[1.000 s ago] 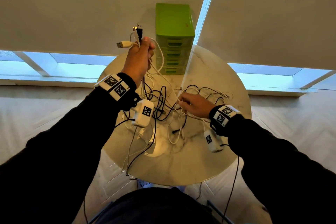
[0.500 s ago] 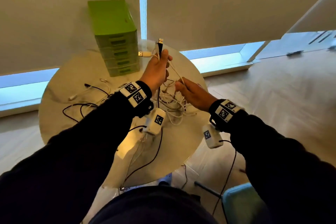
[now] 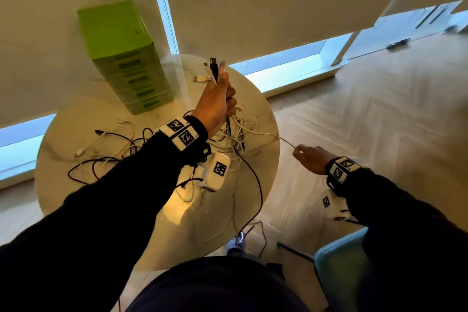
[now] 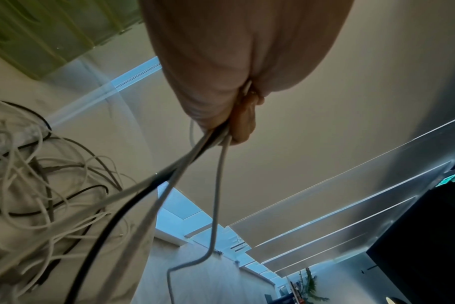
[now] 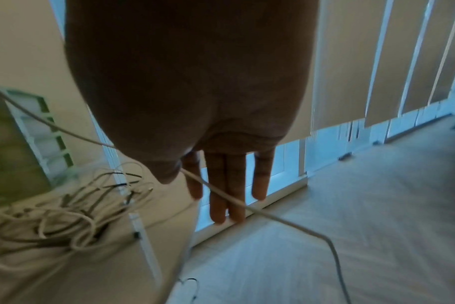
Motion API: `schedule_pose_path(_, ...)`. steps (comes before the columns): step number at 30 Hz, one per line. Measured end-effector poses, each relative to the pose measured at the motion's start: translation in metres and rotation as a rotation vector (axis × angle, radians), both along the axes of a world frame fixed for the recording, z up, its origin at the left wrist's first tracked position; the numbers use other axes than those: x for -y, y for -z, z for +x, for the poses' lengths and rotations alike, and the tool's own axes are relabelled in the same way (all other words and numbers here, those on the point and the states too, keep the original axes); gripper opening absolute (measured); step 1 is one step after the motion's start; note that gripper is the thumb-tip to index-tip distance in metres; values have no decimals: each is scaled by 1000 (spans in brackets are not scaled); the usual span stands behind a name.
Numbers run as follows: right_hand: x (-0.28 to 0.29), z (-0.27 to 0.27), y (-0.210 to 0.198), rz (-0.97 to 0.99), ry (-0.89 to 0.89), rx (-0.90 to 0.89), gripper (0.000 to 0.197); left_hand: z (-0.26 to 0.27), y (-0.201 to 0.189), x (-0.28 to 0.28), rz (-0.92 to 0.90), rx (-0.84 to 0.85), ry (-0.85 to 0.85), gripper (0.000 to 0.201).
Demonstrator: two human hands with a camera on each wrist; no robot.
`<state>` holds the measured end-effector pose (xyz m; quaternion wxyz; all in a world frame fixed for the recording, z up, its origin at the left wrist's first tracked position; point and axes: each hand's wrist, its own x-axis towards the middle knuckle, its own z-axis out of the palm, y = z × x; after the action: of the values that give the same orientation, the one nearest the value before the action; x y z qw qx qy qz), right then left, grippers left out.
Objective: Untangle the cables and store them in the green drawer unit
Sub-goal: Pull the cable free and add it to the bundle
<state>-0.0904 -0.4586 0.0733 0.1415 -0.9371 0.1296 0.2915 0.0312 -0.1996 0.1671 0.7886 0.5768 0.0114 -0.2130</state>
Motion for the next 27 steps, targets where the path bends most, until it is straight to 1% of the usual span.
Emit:
schedule_pose_path(2,-16,9,10,94,-38,111,40,-3,4,5,5,-19,19,42)
schedule_pose_path(3,-30,14,7,193,-79,175,41,-4,7,9,9,-24,24,43)
schedule_pose_path(6,-75,28,-16,509,-201,360,39,-7,9,17,11,-28,35,37)
schedule_pose_path(7,-87,32,-23,583,-213,400,34,-7,10,18,13,-25,35,34)
schedule_pose_path(8,-96,36,-28,618,-217,424,23,-6,11,20,20,-23,35,35)
schedule_pose_path(9,-103,39,-33,627,-228,449,13,-4,12,19,31,-24,29,41)
schedule_pose_path(10,-107,42,-36,616,-242,487,14,-3,13,19,49,-16,7,46)
schedule_pose_path(11,-108,43,-38,605,-254,529,19,-1,13,18,60,-3,-8,47)
schedule_pose_path(14,-102,45,-39,580,-270,672,23,0,7,14,61,28,-44,30)
schedule_pose_path(16,-97,46,-40,547,-254,748,24,1,5,12,88,46,-63,38)
schedule_pose_path(17,-95,46,-42,524,-243,788,25,1,5,12,128,70,-72,43)
schedule_pose_path(20,-91,44,-50,470,-213,895,25,2,8,14,217,142,-102,46)
schedule_pose_path(22,-89,43,-54,435,-196,945,25,4,10,15,291,178,-124,55)
schedule_pose_path(23,-88,44,-55,418,-178,955,26,5,11,15,312,186,-125,56)
schedule_pose_path(25,-80,47,-52,397,-126,928,26,7,10,13,282,158,-111,56)
schedule_pose_path(26,-72,48,-48,396,-105,863,26,7,8,11,244,143,-103,50)
schedule_pose_path(27,-62,50,-43,392,-101,745,26,7,5,10,200,131,-97,45)
